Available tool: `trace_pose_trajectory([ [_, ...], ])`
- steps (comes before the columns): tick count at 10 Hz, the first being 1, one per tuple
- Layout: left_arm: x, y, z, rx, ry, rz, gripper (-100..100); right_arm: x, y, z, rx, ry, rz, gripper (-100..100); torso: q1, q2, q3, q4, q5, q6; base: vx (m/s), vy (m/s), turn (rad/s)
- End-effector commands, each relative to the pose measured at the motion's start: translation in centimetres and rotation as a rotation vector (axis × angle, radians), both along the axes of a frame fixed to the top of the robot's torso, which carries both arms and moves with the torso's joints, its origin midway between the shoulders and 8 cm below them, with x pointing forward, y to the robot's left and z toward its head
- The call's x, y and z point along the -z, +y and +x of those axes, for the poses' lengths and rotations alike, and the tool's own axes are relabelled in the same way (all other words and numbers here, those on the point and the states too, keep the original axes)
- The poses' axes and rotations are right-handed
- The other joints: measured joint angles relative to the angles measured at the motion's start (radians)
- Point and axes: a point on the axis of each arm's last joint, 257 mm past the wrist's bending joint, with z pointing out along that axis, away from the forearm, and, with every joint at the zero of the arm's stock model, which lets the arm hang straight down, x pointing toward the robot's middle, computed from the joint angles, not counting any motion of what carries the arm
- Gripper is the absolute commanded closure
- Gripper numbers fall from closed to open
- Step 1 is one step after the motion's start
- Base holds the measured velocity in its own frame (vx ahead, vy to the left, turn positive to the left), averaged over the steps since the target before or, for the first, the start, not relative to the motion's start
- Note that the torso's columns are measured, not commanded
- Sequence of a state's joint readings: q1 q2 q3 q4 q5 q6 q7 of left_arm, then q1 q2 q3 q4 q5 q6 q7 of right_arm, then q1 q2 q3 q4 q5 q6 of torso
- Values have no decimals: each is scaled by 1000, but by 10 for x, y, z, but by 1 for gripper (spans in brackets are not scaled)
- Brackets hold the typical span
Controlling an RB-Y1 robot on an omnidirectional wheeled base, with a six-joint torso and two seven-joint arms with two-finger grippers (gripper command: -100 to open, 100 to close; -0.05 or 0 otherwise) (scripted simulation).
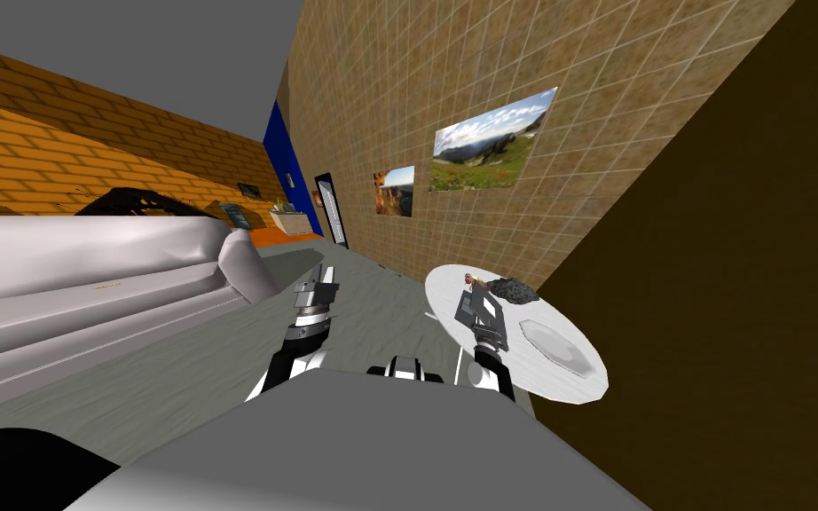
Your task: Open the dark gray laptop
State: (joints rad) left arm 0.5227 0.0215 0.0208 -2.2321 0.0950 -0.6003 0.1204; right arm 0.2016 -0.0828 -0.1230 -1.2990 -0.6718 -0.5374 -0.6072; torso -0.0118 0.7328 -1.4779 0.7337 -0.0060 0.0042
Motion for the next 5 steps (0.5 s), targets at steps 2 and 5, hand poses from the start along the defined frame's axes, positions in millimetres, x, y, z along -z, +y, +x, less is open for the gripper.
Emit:
trace_pose_trajectory([
  [2,0,0,0,0,0,0,0,-3,-3,11,-10,19,-41,-100,-3,0,0,-1,-1,1,9,17,-45],
  [5,0,0,0,0,0,0,0,-14,-5,27,-29,23,-43,-100,14,7,3,5,7,-4,-36,52,-72],
])
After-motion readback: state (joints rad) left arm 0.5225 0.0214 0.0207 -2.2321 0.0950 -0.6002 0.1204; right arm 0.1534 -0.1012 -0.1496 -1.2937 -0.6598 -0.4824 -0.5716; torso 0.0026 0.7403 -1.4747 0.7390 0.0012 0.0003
